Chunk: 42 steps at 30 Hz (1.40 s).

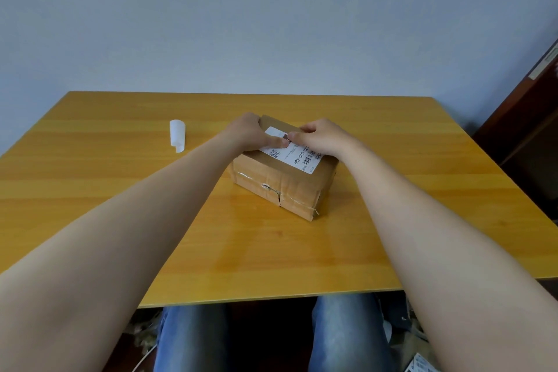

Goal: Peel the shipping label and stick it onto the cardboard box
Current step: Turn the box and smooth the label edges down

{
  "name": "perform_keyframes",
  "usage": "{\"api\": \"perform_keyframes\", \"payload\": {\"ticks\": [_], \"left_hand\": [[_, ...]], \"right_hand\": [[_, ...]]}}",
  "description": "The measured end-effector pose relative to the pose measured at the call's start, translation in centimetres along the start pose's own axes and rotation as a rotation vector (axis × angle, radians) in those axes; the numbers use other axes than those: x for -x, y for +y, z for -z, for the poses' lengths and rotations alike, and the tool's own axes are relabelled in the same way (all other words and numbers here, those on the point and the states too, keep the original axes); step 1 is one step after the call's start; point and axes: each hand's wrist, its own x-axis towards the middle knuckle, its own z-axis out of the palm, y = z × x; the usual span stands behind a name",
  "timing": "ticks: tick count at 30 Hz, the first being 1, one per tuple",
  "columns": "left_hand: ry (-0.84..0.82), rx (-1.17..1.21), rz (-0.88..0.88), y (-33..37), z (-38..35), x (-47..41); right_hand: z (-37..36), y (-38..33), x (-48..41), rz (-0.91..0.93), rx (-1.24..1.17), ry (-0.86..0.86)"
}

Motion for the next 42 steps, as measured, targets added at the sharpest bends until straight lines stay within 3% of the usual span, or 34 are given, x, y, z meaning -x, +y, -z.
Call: {"api": "perform_keyframes", "payload": {"ticks": [6,10,19,29,42], "left_hand": [[-0.063,0.053,-0.022,-0.2,0.3,0.3],[-0.078,0.093,-0.018,-0.2,0.3,0.5],[0.072,0.229,0.021,-0.5,-0.6,0.7],[0.247,0.234,0.083,-0.7,-1.4,-0.3],[0.253,0.203,0.061,-0.6,-1.2,-0.2]], "right_hand": [[0.9,0.2,0.7,-0.006,-0.071,-0.105],[0.6,0.6,0.4,-0.010,-0.097,-0.062],[-1.2,0.3,-0.7,-0.111,-0.106,0.120],[-1.6,-0.8,-0.9,-0.154,-0.071,0.184],[-0.9,-1.0,-0.6,-0.159,-0.135,0.141]]}}
